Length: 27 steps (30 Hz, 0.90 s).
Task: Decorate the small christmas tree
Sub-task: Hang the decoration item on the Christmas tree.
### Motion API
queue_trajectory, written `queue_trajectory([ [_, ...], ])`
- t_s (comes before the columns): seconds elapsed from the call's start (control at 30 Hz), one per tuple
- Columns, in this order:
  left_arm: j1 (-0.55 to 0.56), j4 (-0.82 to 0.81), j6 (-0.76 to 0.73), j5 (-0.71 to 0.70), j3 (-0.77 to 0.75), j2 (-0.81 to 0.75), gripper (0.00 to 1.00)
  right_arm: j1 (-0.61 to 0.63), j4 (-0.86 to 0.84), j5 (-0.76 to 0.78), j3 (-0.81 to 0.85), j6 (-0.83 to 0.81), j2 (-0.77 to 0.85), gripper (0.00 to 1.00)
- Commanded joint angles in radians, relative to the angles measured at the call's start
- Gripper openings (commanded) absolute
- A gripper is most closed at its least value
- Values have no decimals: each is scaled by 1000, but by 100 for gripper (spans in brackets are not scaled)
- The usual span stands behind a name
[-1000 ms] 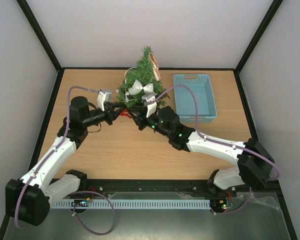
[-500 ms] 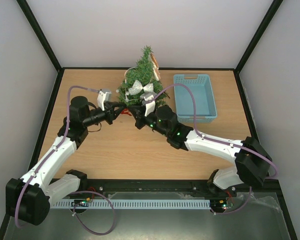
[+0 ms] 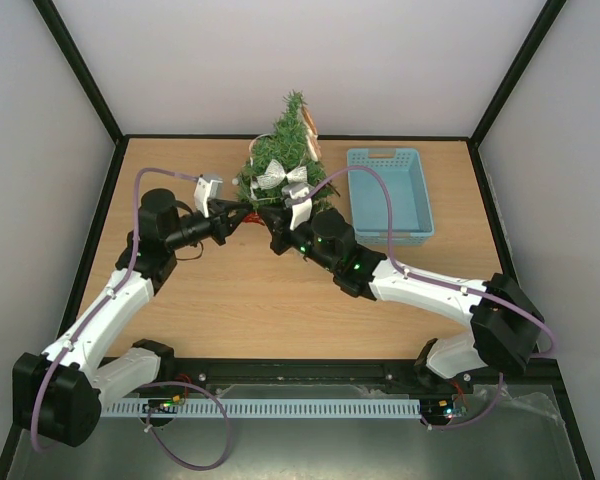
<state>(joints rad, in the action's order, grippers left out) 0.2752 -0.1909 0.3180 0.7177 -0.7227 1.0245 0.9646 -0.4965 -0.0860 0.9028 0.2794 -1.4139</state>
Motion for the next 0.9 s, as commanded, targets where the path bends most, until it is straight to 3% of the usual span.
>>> queue_trajectory([
  [0.0,-5,-34,3,2,-23,9,2,7,5,40,28,-17,0,2],
  [0.87,-4,-17,54,-67,-23,-8,2,9,-28,34,38,-21,-17,2],
])
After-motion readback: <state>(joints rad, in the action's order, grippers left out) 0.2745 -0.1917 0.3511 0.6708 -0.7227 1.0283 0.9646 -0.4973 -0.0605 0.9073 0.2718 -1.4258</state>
